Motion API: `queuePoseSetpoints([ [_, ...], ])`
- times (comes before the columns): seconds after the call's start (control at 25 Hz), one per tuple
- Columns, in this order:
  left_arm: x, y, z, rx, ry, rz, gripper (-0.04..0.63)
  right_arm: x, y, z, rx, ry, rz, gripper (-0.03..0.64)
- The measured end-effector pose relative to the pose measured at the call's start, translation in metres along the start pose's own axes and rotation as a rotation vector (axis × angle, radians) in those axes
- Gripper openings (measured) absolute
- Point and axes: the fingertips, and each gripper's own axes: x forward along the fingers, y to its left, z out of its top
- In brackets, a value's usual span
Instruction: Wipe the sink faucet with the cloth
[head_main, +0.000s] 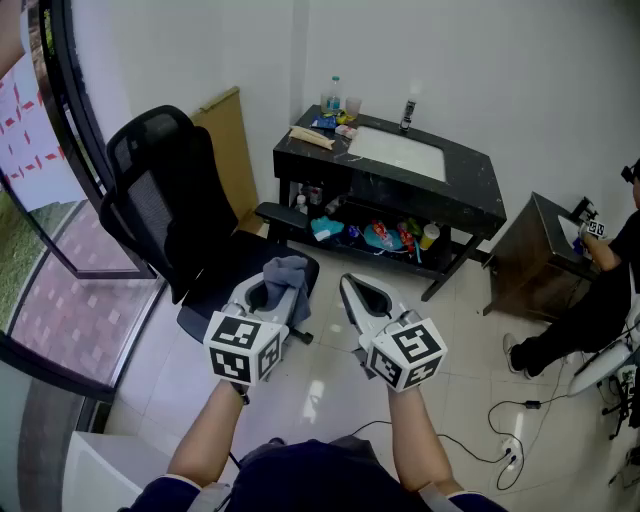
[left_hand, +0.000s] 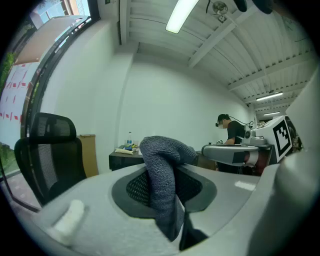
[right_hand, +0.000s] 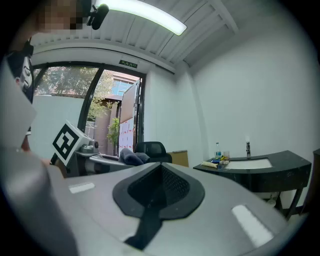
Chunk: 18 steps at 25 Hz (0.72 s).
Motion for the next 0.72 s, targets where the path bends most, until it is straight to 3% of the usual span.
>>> queuePoseSetpoints([
  [0.4, 0.111, -0.079, 0.018, -0.002, -0.004, 0.001, 0.095, -0.044, -0.129, 0.003, 0.010, 0.027, 0.003, 0.005],
  [0.72, 0.205, -0.048, 0.020, -0.009, 0.010, -0.031, 0.095, 0.011, -0.213, -0.002, 0.019, 0.025, -0.040, 0.005],
])
